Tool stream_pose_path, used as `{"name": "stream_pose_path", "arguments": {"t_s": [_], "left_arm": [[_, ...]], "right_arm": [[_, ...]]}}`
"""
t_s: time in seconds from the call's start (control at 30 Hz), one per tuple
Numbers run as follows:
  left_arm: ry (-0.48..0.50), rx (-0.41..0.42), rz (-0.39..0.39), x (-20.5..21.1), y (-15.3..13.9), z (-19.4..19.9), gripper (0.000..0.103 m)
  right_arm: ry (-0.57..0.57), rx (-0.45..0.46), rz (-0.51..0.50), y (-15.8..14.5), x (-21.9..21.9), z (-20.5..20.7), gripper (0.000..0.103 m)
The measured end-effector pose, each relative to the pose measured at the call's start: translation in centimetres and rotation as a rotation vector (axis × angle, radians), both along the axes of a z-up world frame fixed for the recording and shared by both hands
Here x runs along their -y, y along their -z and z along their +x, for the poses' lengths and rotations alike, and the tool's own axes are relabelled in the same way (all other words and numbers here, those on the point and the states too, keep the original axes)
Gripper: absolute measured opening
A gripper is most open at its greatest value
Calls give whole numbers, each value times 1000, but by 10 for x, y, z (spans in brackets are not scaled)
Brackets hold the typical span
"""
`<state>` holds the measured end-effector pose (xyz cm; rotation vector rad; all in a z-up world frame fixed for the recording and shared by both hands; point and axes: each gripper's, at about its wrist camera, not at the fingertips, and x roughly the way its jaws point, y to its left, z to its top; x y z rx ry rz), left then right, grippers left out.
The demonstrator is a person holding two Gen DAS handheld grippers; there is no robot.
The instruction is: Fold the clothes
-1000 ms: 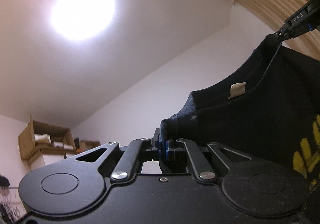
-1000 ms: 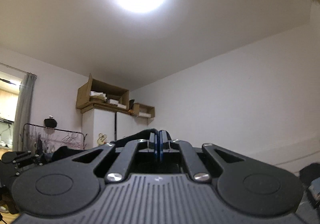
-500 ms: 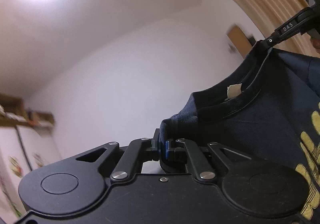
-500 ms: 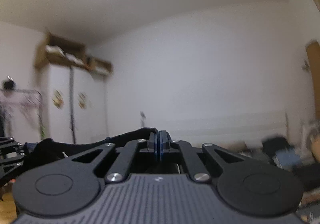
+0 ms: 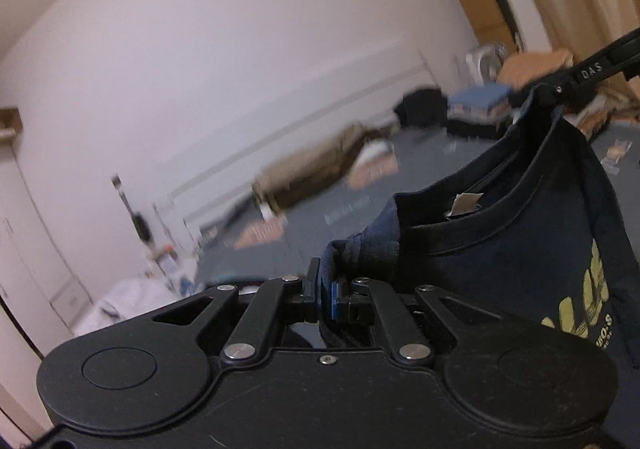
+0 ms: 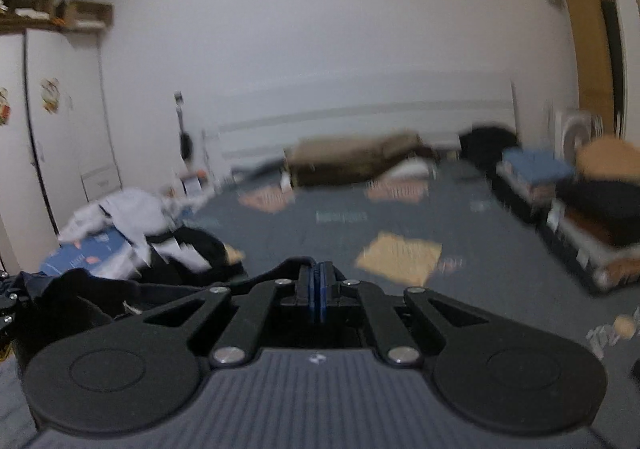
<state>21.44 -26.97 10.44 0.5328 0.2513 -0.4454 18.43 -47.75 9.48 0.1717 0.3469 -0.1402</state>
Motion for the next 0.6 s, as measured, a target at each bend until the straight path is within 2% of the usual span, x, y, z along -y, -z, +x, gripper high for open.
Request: {"name": "stream_pose_path", "arguments": {"t_s": [0.07, 0.13, 0.17, 0.23, 0.33, 0.4, 0.43, 0.47, 0.6], "left_arm": [[-20, -47, -7, 5, 19, 22, 4], [-38, -97, -10, 4, 36, 40, 4], [-44, -127, -8, -13, 40, 51, 5], [-56, -192, 22, -19, 54, 71, 9], [-77, -244, 58, -44, 71, 65, 25], [-73, -248, 33, -56, 72, 59, 39], [-78, -249, 13, -63, 72, 54, 47], [-82, -252, -7, -68, 73, 49, 48], [-64, -251, -91, -94, 70, 6, 49]], "right_arm": [[0, -15, 14, 31, 7, 23, 3], [-3, -27, 15, 55, 5, 24, 7], [-1, -41, 16, 67, 6, 33, 9], [12, -106, 36, 87, 6, 38, 14], [3, -197, 61, 111, 5, 50, 23], [-8, -208, 49, 118, 1, 44, 34], [-15, -200, 45, 118, 1, 36, 45], [-20, -204, 43, 117, 0, 27, 50], [-48, -215, 130, 113, -5, -14, 52]]}}
